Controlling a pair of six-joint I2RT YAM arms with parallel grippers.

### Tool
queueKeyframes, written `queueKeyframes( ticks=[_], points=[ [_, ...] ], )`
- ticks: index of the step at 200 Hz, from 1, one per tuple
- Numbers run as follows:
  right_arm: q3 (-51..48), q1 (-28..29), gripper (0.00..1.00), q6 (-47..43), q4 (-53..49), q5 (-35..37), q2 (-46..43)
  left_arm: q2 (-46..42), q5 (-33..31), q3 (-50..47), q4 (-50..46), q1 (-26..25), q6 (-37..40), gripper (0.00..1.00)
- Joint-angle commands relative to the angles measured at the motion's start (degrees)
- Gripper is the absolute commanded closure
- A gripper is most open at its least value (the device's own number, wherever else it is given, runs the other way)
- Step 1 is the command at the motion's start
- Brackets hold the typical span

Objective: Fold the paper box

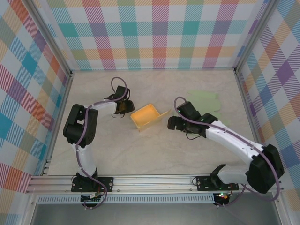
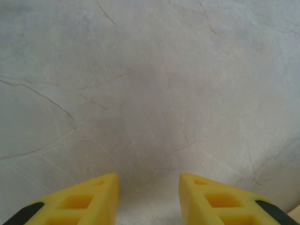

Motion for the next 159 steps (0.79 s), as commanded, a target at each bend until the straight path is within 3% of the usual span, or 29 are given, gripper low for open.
queueKeyframes(
  ticks=[1, 53, 97, 123, 159],
  points=[
    [-1.75, -0.42, 0.24, 7.56, 16.33, -12.87, 5.20, -0.76, 2.07, -2.60, 1.28, 0.40, -0.41, 0.64],
    [3.97, -4.40, 0.31, 9.68, 26.18, -22.19, 21.89, -5.21, 6.63, -11.63, 3.89, 0.07, -1.78, 0.66],
    [13.01, -8.90, 0.35, 7.81, 26.65, -31.33, 32.24, -11.40, 8.09, -19.82, 6.88, -2.67, -5.14, 0.65],
    [20.33, -10.10, 0.37, 4.00, 21.46, -30.72, 36.75, -14.91, 6.17, -23.12, 8.13, -6.71, -7.97, 0.65],
    [27.10, -14.00, 0.41, -0.45, 17.08, -31.75, 40.51, -17.66, 0.84, -24.90, 10.17, -16.07, -12.09, 0.65]
  ],
)
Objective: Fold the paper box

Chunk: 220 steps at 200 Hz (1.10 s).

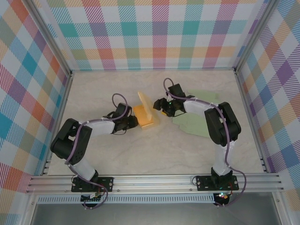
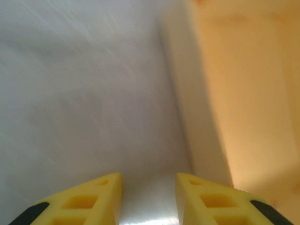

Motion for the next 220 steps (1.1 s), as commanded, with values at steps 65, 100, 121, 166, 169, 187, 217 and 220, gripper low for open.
queueKeyframes(
  ticks=[65, 100, 121, 166, 169, 187, 217, 220],
  points=[
    [1.53, -8.31, 0.42, -13.85, -14.46, 7.28, -8.51, -4.70, -7.91, -0.50, 3.15, -14.99, -7.75, 0.66],
    [-4.73, -8.36, 0.37, -17.11, -18.80, 16.90, -21.29, -15.03, -17.30, 3.68, -7.94, -14.56, 5.78, 0.56],
    [-10.14, -8.40, 0.06, -16.88, -17.94, 17.98, -29.31, -19.50, -21.49, 5.10, -11.01, -11.68, 13.22, 0.48],
    [-21.32, -8.40, 0.00, -18.13, -11.22, 18.90, -48.35, -21.61, -15.00, 5.17, -6.68, -0.66, 19.01, 0.33],
    [-22.00, -8.38, 0.00, -18.23, -10.59, 19.02, -49.61, -21.25, -14.51, 5.32, -6.31, -0.04, 19.19, 0.33],
    [-25.49, -8.35, 0.00, -18.79, -7.97, 19.30, -55.40, -18.19, -9.40, 6.48, -3.76, 3.89, 21.33, 0.33],
    [-27.13, -8.76, 0.00, -18.82, -7.85, 17.72, -60.01, -10.00, 3.54, 11.56, -1.93, 9.21, 29.53, 0.34],
    [-27.24, -8.79, 0.00, -18.80, -7.72, 17.21, -60.19, -9.08, 5.18, 12.32, -1.92, 9.61, 30.54, 0.34]
  ],
)
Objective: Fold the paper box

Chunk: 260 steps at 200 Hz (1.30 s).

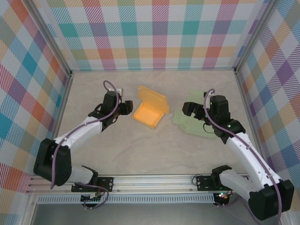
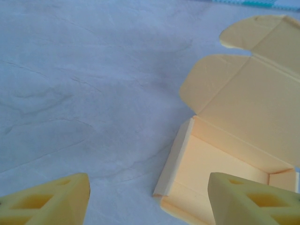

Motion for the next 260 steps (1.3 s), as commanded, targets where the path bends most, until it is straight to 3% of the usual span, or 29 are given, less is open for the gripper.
queueKeyframes(
  ticks=[1, 24, 48, 76, 179, 260],
  points=[
    [-0.89, -0.13, 0.00, -1.05, 2.97, -1.17, -1.84, 5.71, 13.33, 5.35, 3.17, 3.59, 9.46, 0.34],
    [-1.31, -0.66, 0.00, 4.24, 1.41, 1.21, -2.51, 12.50, 24.19, 10.16, 3.55, 6.02, 17.31, 0.37],
    [-2.32, -0.82, 0.00, 3.91, 3.76, 0.19, -2.61, 18.49, 29.15, 15.71, 2.07, 7.09, 25.62, 0.34],
    [-4.43, -0.75, 0.00, 4.53, 6.36, 1.81, -2.86, 25.23, 35.78, 22.22, 0.43, 8.42, 29.21, 0.34],
    [-4.82, -0.75, 0.00, 3.33, 7.73, -4.68, 1.91, 34.45, 43.10, 32.22, -4.56, 8.97, 35.11, 0.35],
    [0.50, 1.02, 0.07, 1.33, 7.80, -9.08, 14.41, 35.08, 45.24, 34.70, -10.45, 8.97, 38.28, 0.62]
  ],
)
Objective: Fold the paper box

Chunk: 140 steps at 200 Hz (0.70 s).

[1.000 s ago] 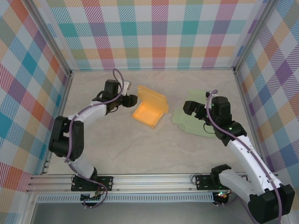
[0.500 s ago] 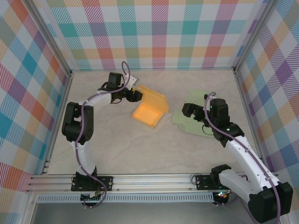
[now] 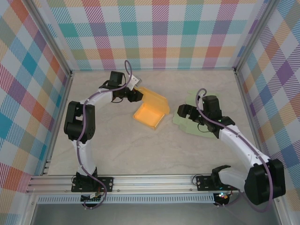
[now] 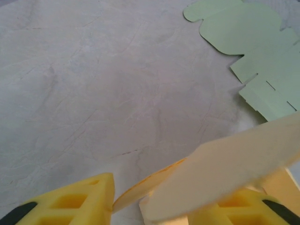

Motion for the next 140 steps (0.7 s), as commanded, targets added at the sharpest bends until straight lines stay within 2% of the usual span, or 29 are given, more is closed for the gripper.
queueKeyframes(
  ticks=[1, 28, 35, 56, 66, 90, 104, 140],
  points=[
    [3.61, 1.04, 0.07, -1.85, 0.93, -2.31, 2.67, 0.47, 2.44, 1.91, -3.18, 0.40, 2.24, 0.62],
    [6.75, 2.87, 0.12, -5.31, 0.46, -2.94, 7.39, -0.35, 2.19, 1.08, -3.12, 0.40, 2.55, 0.63],
    [7.56, 3.33, 0.14, -6.20, 0.52, -2.96, 8.56, -0.41, 2.27, 0.98, -3.17, 0.39, 2.52, 0.68],
    [9.48, 5.01, 0.17, -9.49, 1.05, -2.55, 11.65, -0.68, 2.70, 0.80, -3.36, 0.40, 2.47, 0.68],
    [10.41, 5.94, 0.19, -11.16, 0.98, -2.20, 12.93, -0.61, 3.01, 1.03, -3.85, 0.40, 2.64, 0.77],
    [12.43, 8.48, 0.23, -14.64, 0.62, 0.11, 15.93, -0.66, 3.24, 1.62, -6.44, 0.40, 3.09, 0.79],
    [13.39, 9.50, 0.25, -15.95, 0.31, 2.00, 17.65, -0.93, 3.15, 1.21, -6.01, 0.40, 3.00, 0.88],
    [15.16, 9.99, 0.31, -16.79, -0.44, 4.80, 20.78, -1.63, 2.89, 0.51, -5.57, 0.40, 2.99, 0.88]
  ],
)
